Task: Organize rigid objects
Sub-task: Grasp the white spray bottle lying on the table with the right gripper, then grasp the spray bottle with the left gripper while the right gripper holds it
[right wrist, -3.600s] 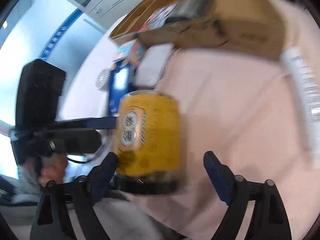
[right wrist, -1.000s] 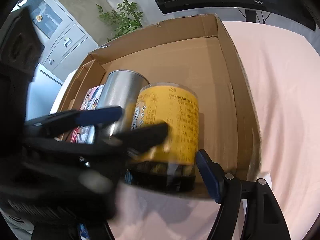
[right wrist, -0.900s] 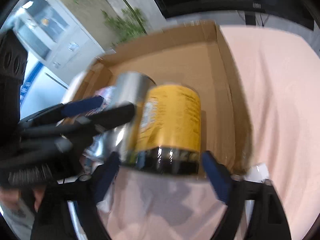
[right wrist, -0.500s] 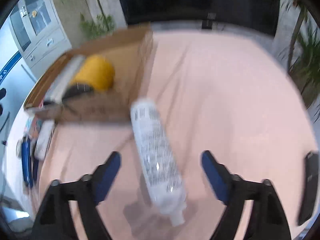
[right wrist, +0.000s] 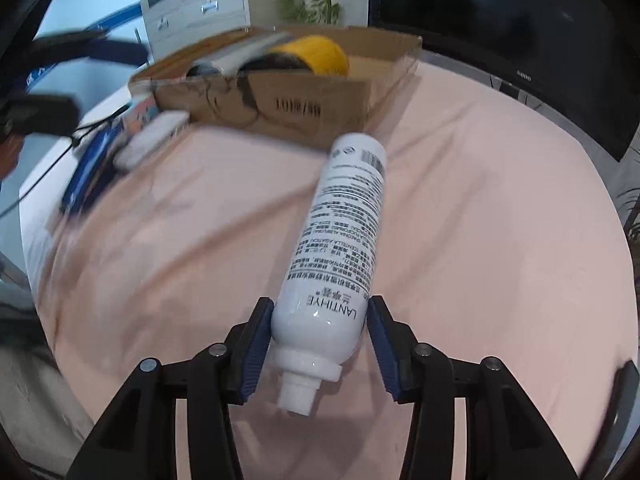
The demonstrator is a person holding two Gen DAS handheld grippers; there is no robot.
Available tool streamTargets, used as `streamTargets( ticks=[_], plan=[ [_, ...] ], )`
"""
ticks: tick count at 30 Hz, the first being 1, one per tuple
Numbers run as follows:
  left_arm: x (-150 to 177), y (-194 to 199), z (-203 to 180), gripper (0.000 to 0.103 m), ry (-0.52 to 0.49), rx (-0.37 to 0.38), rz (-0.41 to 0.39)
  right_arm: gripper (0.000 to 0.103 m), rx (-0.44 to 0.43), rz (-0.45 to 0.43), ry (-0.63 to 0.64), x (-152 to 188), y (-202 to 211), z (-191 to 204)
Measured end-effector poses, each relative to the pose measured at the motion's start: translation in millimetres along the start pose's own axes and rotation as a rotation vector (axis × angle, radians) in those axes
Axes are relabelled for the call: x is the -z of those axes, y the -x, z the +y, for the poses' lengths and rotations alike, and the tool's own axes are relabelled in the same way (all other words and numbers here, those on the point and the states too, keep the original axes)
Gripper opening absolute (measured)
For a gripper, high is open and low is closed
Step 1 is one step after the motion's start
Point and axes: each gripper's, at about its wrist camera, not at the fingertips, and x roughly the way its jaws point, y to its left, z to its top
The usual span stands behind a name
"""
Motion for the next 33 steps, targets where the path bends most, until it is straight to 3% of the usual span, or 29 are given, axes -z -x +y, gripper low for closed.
streamTargets(
  ticks=[2, 7, 10, 13, 15, 18, 20, 22, 23, 25, 26, 27, 31, 33],
  plan=[
    [-9, -17, 2, 0.084, -0.013, 0.041, 0.019, 0.046, -0.011, -0.004, 0.000, 0, 1, 0],
    [-23, -55, 10, 0.084, -0.057, 0.189, 0.098, 0.045, -0.124, 0.026, 0.266, 13, 24, 29],
    [-12, -77, -2, 0.084, -0.144, 0.249, 0.179, 0.045, -0.132, 0.057, 0.383, 12, 24, 40],
    [-1, -85, -20, 0.079, -0.237, 0.266, 0.180, 0.045, -0.123, 0.050, 0.414, 8, 24, 38],
    [0, -85, -26, 0.061, -0.233, 0.312, 0.203, 0.043, -0.122, 0.037, 0.415, 7, 28, 33],
    [6, -82, -31, 0.059, -0.220, 0.302, 0.237, 0.044, -0.098, 0.024, 0.372, 4, 33, 17],
    [15, -80, -36, 0.059, -0.201, 0.280, 0.289, 0.047, -0.071, 0.001, 0.315, 2, 36, 4],
    [26, -80, -41, 0.052, -0.169, 0.267, 0.348, 0.045, 0.010, -0.010, 0.213, -4, 34, -10],
    [34, -79, -44, 0.051, -0.135, 0.263, 0.383, 0.045, 0.073, -0.008, 0.125, -8, 31, -24],
    [43, -79, -46, 0.051, -0.059, 0.258, 0.430, 0.046, 0.110, -0.009, -0.103, -9, 31, -53],
    [49, -79, -45, 0.051, 0.020, 0.265, 0.452, 0.046, 0.110, -0.009, -0.103, -9, 31, -53],
    [53, -77, -44, 0.051, 0.066, 0.266, 0.454, 0.048, 0.030, -0.028, -0.367, -5, 36, -74],
    [56, -72, -38, 0.051, 0.244, 0.277, 0.427, 0.049, -0.217, -0.049, -0.712, 10, 37, -74],
    [55, -72, -33, 0.051, 0.327, 0.298, 0.410, 0.050, -0.327, -0.028, -0.792, 10, 27, -62]
  ],
)
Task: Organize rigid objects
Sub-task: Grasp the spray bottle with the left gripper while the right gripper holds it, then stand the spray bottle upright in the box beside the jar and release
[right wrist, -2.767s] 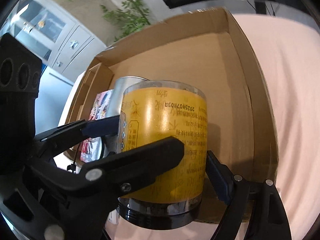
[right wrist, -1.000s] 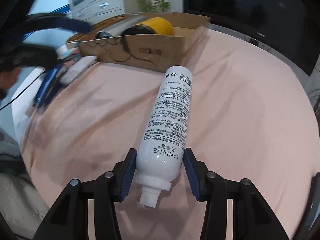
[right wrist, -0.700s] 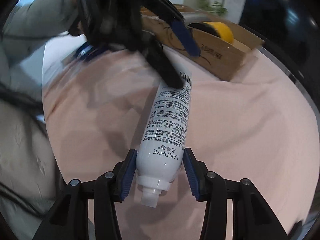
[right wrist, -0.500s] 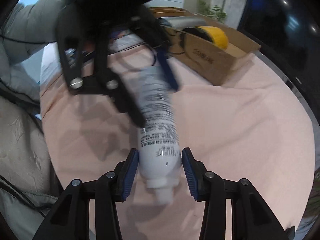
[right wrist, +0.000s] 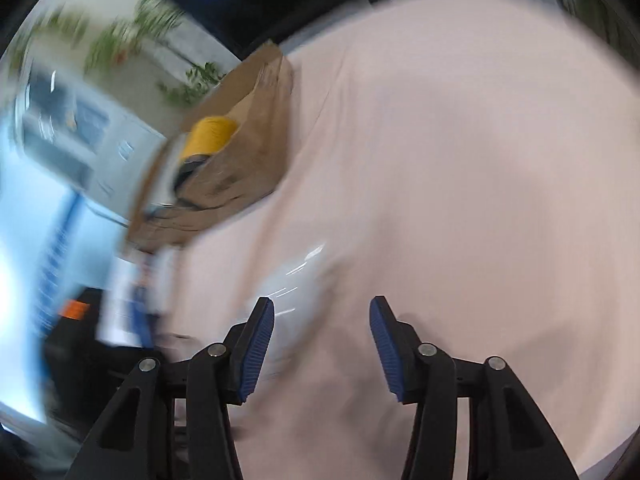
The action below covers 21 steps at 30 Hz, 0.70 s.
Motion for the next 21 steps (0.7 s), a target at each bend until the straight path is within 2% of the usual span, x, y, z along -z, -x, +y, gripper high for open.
streamTargets(
  ticks=[2, 5, 7, 8, 10, 11, 13, 15, 17, 21],
  plan=[
    [-3, 2, 4, 0.044, 0.043, 0.019, -0.016, 0.051, -0.001, 0.029, -0.022, 1, -17, 10],
    [-2, 0, 1, 0.045, 0.067, 0.017, -0.029, 0.053, 0.044, 0.062, -0.063, -6, -46, 15],
    [-3, 2, 3, 0.046, 0.100, 0.016, -0.041, 0.050, 0.054, 0.046, -0.048, -7, -50, 21],
    [-1, 2, 3, 0.046, 0.127, 0.020, -0.043, 0.047, 0.128, 0.038, 0.033, -4, -56, 39],
    [1, 8, 5, 0.045, 0.153, -0.004, -0.059, 0.046, 0.148, 0.023, 0.082, -1, -58, 52],
    [1, 17, 0, 0.045, 0.143, -0.065, -0.092, 0.045, 0.139, 0.006, 0.099, -1, -54, 59],
    [0, 35, -6, 0.045, 0.133, -0.096, -0.169, 0.044, 0.105, -0.044, 0.156, -13, -39, 81],
    [-13, 72, -12, 0.044, 0.127, -0.128, -0.290, 0.043, 0.094, -0.068, 0.186, -21, -32, 91],
    [-32, 110, -13, 0.045, 0.120, -0.151, -0.417, 0.043, 0.051, -0.171, 0.328, -63, 0, 141],
    [-75, 159, 8, 0.044, 0.161, -0.121, -0.553, 0.043, 0.029, -0.274, 0.484, -129, 19, 200]
  ],
)
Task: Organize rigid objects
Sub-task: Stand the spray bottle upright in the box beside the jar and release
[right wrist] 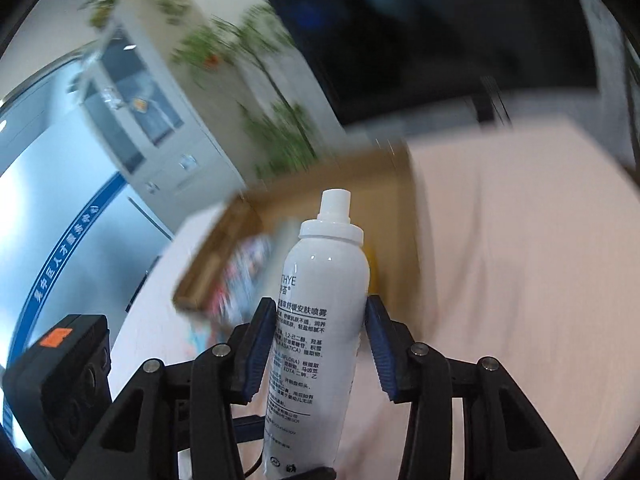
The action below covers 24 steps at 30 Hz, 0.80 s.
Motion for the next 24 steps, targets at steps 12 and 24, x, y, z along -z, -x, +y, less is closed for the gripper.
streamTargets(
  ticks=[12, 24],
  plan=[
    [-49, -86, 64, 0.045, 0.177, -0.020, 0.144, 0.043, -0.020, 0.115, 0.145, -70, -102, -46],
    [-33, -91, 61, 0.037, 0.213, -0.032, 0.184, 0.044, 0.069, 0.170, -0.027, -12, -159, -88]
  ],
)
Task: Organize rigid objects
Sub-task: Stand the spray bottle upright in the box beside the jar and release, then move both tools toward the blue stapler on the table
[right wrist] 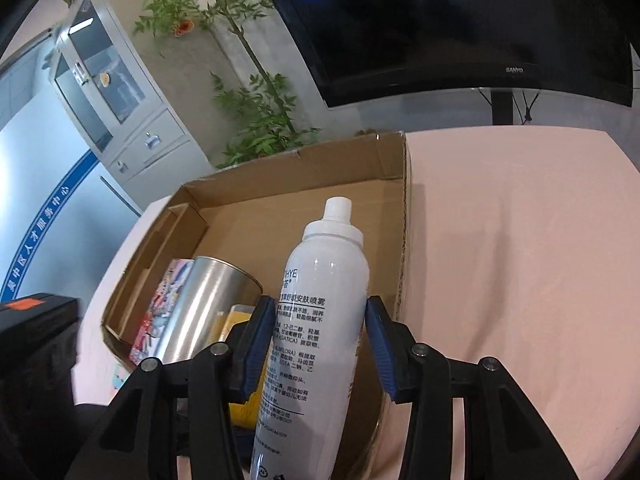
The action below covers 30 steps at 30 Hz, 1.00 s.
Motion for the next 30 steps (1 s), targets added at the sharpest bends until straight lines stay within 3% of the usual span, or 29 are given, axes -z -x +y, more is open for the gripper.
streamTargets(
  ticks=[2, 5, 8, 10, 11, 12, 13, 15, 17, 18, 19, 20, 21, 22, 23, 24, 25, 26, 27, 28, 30],
  plan=[
    [6, 12, 9, 0.036, 0.016, 0.011, -0.022, 0.043, 0.017, 0.038, -0.014, 5, -15, 0],
    [30, 45, 11, 0.036, -0.016, -0.034, -0.104, 0.048, -0.002, 0.045, -0.022, 13, -21, 1],
    [58, 92, 17, 0.039, -0.064, -0.021, -0.216, 0.074, 0.053, 0.022, -0.003, 21, -1, 13],
    [86, 143, 18, 0.043, -0.129, -0.077, -0.368, 0.089, 0.108, -0.049, 0.009, 31, 28, 22],
    [90, 157, 20, 0.061, -0.143, -0.101, -0.415, 0.102, 0.132, -0.095, 0.000, 39, 48, 28],
    [108, 184, 22, 0.091, -0.156, -0.155, -0.510, 0.103, 0.146, -0.126, -0.007, 47, 62, 33],
    [126, 210, 22, 0.098, -0.158, -0.231, -0.622, 0.103, 0.167, -0.143, -0.010, 56, 75, 40],
    [145, 240, 16, 0.103, -0.184, -0.346, -0.743, 0.103, 0.226, -0.150, -0.008, 76, 90, 55],
    [163, 260, 14, 0.103, -0.213, -0.436, -0.790, 0.103, 0.284, -0.170, 0.012, 99, 102, 70],
    [171, 266, 16, 0.099, -0.199, -0.486, -0.816, 0.100, 0.311, -0.173, 0.029, 109, 106, 77],
    [176, 267, 19, 0.086, -0.191, -0.501, -0.821, 0.090, 0.348, -0.169, 0.059, 122, 109, 87],
    [182, 269, 23, 0.027, -0.189, -0.487, -0.796, 0.043, 0.378, -0.157, 0.067, 129, 111, 92],
    [181, 265, 30, 0.006, -0.184, -0.469, -0.744, 0.000, 0.412, -0.139, 0.058, 139, 113, 97],
    [185, 260, 36, 0.004, -0.164, -0.458, -0.687, 0.002, 0.411, -0.145, 0.055, 146, 117, 101],
    [193, 261, 36, 0.004, -0.168, -0.455, -0.686, 0.002, 0.418, -0.157, 0.067, 155, 124, 111],
    [200, 258, 33, 0.005, -0.183, -0.461, -0.702, 0.004, 0.431, -0.175, 0.081, 163, 129, 119],
    [207, 257, 33, 0.009, -0.187, -0.475, -0.721, 0.014, 0.443, -0.197, 0.105, 171, 136, 130],
    [212, 252, 31, 0.044, -0.187, -0.494, -0.727, 0.060, 0.453, -0.225, 0.131, 181, 144, 141],
    [214, 247, 30, 0.097, -0.171, -0.520, -0.725, 0.101, 0.467, -0.267, 0.147, 189, 152, 150],
    [221, 248, 31, 0.101, -0.147, -0.540, -0.744, 0.100, 0.489, -0.316, 0.162, 199, 158, 159],
    [226, 246, 37, 0.102, -0.127, -0.547, -0.760, 0.103, 0.486, -0.317, 0.193, 211, 160, 174]
  ],
)
